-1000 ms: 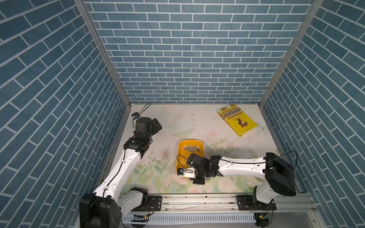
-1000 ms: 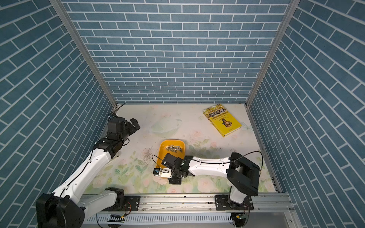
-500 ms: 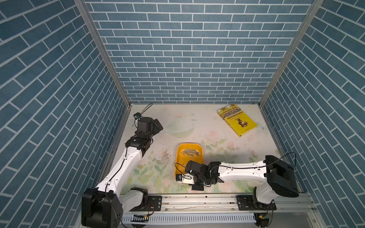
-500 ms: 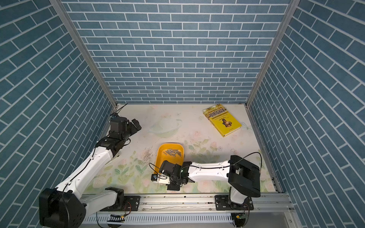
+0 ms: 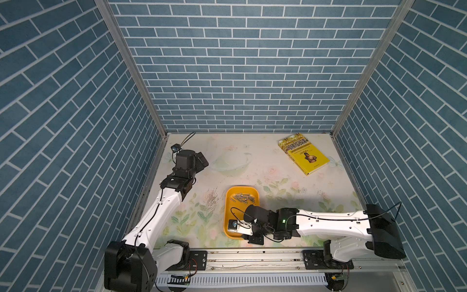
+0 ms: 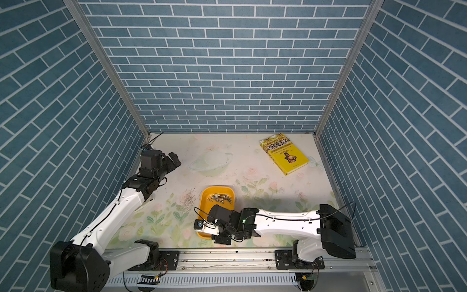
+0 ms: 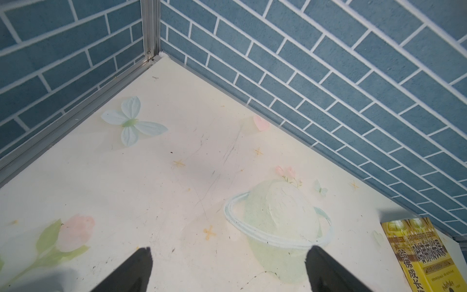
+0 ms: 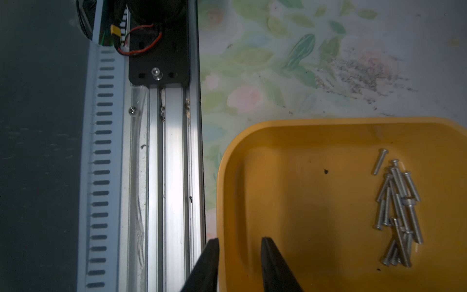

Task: Take out the screws from the storage box
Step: Place the storage box at the center of the board, then pick up the screw from the storage box.

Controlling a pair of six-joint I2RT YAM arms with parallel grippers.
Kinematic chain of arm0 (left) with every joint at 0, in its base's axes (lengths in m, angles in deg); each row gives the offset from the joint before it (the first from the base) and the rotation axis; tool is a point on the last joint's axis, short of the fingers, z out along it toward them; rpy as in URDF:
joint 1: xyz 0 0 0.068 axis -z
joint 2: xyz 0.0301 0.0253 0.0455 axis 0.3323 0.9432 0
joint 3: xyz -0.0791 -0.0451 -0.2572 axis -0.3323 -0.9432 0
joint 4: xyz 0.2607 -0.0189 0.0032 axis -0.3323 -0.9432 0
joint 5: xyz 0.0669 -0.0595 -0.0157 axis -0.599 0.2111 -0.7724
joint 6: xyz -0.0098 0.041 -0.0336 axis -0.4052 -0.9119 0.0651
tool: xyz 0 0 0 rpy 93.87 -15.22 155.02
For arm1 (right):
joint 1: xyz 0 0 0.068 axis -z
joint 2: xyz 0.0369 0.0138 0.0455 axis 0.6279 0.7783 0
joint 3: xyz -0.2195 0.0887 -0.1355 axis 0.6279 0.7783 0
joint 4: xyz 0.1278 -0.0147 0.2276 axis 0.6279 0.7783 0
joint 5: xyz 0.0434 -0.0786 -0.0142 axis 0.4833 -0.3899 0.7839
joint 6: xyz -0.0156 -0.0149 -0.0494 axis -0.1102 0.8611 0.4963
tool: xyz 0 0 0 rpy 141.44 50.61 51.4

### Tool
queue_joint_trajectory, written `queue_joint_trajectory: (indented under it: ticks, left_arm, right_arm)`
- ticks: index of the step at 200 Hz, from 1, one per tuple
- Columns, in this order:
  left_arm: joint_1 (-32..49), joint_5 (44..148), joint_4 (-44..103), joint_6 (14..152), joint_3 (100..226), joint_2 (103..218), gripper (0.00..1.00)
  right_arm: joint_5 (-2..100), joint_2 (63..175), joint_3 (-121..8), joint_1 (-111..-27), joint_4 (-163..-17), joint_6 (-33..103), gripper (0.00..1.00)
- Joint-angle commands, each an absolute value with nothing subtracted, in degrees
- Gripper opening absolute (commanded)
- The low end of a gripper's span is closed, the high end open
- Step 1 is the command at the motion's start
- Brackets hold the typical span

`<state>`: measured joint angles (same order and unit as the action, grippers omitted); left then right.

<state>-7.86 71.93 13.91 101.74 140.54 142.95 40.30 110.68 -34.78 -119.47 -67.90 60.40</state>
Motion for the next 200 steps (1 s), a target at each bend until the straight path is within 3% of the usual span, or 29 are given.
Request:
queue_joint_trajectory:
  ticks: [1,18,30,41,83,108,139,174,200]
  left_arm:
    - [-7.8,71.7,14.3,100.9,140.7,142.1,1.0]
    - [-7.6,70.0,14.5,100.7,140.2,140.5,1.0]
    - [-7.2,67.9,14.8,101.1,139.6,139.0,1.0]
    - [-7.2,69.1,13.9,101.8,140.4,138.0,1.0]
    - [-0.8,79.1,13.5,101.0,142.0,132.3,1.0]
    - [7.1,78.9,4.6,96.7,143.0,132.7,1.0]
    - [17.6,73.7,7.2,98.0,129.3,123.2,1.0]
    - [21.7,73.0,11.1,100.6,116.0,107.8,1.0]
    - [21.7,70.5,11.4,99.1,117.6,102.4,1.0]
  right_arm:
    - [37.9,104.4,-36.9,-119.7,-70.0,59.9,0.34]
    - [34.3,99.0,-35.7,-119.7,-75.5,57.8,0.34]
    - [25.9,95.7,-34.6,-119.7,-80.5,52.2,0.45]
    - [19.5,93.3,-33.7,-119.6,-83.8,47.6,0.49]
    - [11.1,90.1,-28.8,-119.6,-92.9,46.5,0.5]
    - [6.0,92.8,-28.2,-119.6,-91.7,48.9,0.51]
    - [5.9,96.7,-26.4,-119.6,-93.4,51.6,0.51]
    - [4.7,101.5,-24.6,-119.6,-95.7,53.3,0.49]
    - [0.0,105.5,-25.9,-119.6,-94.7,53.1,0.48]
